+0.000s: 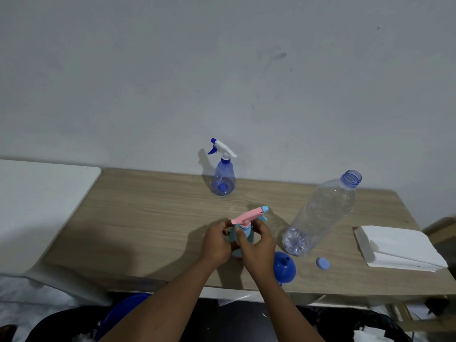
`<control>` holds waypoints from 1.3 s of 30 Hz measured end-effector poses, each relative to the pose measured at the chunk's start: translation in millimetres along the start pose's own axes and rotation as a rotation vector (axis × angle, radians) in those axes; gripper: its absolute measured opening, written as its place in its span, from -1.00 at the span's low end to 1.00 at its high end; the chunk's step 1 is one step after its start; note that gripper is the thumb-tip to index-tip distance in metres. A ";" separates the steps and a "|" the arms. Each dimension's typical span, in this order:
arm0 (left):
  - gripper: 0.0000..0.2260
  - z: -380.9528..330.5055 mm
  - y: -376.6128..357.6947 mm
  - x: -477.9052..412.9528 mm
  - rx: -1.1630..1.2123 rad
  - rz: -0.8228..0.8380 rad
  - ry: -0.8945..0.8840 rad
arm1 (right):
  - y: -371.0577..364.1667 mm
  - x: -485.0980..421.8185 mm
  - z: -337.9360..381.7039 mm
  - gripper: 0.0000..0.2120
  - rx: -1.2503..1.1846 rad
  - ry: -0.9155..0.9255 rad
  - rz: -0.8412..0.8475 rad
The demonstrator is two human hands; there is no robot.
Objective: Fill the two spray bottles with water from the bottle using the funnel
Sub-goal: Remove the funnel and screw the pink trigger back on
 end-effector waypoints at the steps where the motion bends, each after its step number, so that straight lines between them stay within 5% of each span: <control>1: -0.49 1.2 -0.7 -1.1 -0.003 0.004 0.000 | -3.0 -0.5 0.9 -0.78 0.017 0.020 0.021; 7: -0.54 -4.1 1.1 -2.3 -0.059 -0.006 -0.010 | -1.4 -7.1 -3.4 -0.76 0.003 -0.079 -0.062; 20: -0.62 -12.5 6.4 -3.3 -0.064 -0.051 -0.065 | -6.7 -23.8 -3.6 -0.70 0.103 -0.049 0.122; 29: -0.69 -1.5 0.3 -3.7 0.007 -0.112 -0.021 | -4.7 -12.3 -1.3 -0.82 0.079 -0.108 -0.116; 33: -0.76 -14.5 6.9 7.0 0.012 -0.184 -0.011 | 3.3 -9.2 -1.4 -0.53 -0.071 -0.190 -0.144; 36: -0.87 -22.1 9.8 16.4 0.060 -0.174 0.015 | -7.6 -16.7 4.4 -0.41 -0.072 -0.077 -0.042; 39: -0.54 -17.2 4.4 28.0 -0.108 0.051 -0.109 | -10.5 -24.4 12.2 -0.52 -0.045 0.074 0.025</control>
Point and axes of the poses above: each hand's wrist, its own x-axis away from the middle knuckle, its own y-axis out of the back of the hand, z = x × y, the point moved 10 cm from there along -x, towards the middle knuckle, and after that the axes turned 3 degrees about -y, right-handed, at the moved point
